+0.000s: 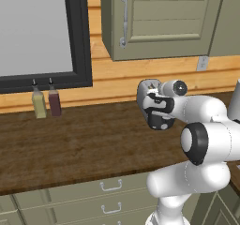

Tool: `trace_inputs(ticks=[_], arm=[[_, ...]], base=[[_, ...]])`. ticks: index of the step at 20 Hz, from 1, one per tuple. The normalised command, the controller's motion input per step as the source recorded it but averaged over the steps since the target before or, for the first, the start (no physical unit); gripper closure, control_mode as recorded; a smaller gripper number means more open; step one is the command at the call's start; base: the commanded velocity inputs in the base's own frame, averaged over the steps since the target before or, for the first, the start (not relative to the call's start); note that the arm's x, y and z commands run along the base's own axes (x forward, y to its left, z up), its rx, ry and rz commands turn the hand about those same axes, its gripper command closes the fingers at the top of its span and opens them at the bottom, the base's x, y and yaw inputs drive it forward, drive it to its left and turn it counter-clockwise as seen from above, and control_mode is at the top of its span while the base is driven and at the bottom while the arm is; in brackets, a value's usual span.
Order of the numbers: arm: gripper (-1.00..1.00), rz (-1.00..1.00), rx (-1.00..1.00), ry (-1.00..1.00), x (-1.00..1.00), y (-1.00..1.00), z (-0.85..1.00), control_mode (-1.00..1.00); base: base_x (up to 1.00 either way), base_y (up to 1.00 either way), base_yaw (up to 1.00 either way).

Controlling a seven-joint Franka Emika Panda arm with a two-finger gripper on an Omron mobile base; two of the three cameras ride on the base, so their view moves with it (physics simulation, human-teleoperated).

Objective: Start the toaster. Once the lever pops up, take the bread to the plate on the dining counter.

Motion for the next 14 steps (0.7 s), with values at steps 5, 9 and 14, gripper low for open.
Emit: trace_inputs(ticks=[5,9,14], arm=[[-1.0,0.0,0.0,0.0,0.0,0.0,0.0,-1.0],[-1.0,0.0,0.0,0.0,0.0,0.0,0.0,-1.0],[-1.0,0.0,0.0,0.0,0.0,0.0,0.0,-1.0]], base=[[0.0,0.0,0.0],[0.0,0.0,0.0],[0.0,0.0,0.0]])
